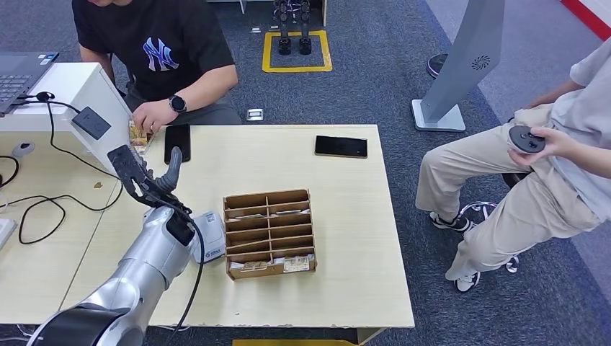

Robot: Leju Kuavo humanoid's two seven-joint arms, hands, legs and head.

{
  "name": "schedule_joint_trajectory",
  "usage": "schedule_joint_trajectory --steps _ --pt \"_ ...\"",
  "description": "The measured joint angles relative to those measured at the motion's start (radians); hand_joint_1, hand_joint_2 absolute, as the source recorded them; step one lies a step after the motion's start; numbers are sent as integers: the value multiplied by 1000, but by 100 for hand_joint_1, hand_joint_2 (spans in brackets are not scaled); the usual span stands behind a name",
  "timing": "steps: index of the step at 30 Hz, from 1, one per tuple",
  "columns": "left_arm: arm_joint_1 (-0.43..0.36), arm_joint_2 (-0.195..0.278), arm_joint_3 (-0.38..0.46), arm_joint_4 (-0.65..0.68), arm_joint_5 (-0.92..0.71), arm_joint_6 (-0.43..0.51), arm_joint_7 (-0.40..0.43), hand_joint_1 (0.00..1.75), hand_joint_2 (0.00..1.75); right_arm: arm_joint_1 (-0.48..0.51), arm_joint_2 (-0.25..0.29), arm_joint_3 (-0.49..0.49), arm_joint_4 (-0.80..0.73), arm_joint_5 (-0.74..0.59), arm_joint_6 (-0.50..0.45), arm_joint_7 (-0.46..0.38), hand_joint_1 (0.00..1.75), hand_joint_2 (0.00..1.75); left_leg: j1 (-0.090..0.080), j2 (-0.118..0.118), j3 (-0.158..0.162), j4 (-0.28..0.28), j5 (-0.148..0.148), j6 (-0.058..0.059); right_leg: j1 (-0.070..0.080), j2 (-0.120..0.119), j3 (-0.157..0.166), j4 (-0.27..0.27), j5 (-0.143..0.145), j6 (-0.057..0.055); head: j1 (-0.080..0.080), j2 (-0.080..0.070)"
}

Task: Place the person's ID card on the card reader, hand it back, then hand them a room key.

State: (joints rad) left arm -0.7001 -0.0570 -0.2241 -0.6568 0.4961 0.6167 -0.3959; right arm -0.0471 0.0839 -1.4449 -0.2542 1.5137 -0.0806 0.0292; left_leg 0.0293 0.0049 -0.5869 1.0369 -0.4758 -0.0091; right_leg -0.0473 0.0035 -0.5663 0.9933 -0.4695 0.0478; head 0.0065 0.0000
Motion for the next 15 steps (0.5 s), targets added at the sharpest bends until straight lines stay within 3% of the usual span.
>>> schedule_joint_trajectory --steps 3,7,11,15 --pt "2 10 13 -11 36 -2 -2 0 0 0 0 5 1 0 -1 2 0 175 0 0 0 0 0 0 0 0 0 0 0 0 0 0" --pt "10 26 21 -50 69 -3 8 0 175 0 0 6 1 0 -2 2 0 175 0 0 0 0 0 0 0 0 0 0 0 0 0 0" --pt "32 45 24 -98 102 -7 8 0 175 0 0 7 1 -1 -3 4 0 175 0 0 0 0 0 0 0 0 0 0 0 0 0 0" --pt "106 77 24 -213 114 -28 7 0 175 3 0 7 0 -2 1 9 0 175 0 1 0 0 0 0 0 1 0 0 0 0 0 0"
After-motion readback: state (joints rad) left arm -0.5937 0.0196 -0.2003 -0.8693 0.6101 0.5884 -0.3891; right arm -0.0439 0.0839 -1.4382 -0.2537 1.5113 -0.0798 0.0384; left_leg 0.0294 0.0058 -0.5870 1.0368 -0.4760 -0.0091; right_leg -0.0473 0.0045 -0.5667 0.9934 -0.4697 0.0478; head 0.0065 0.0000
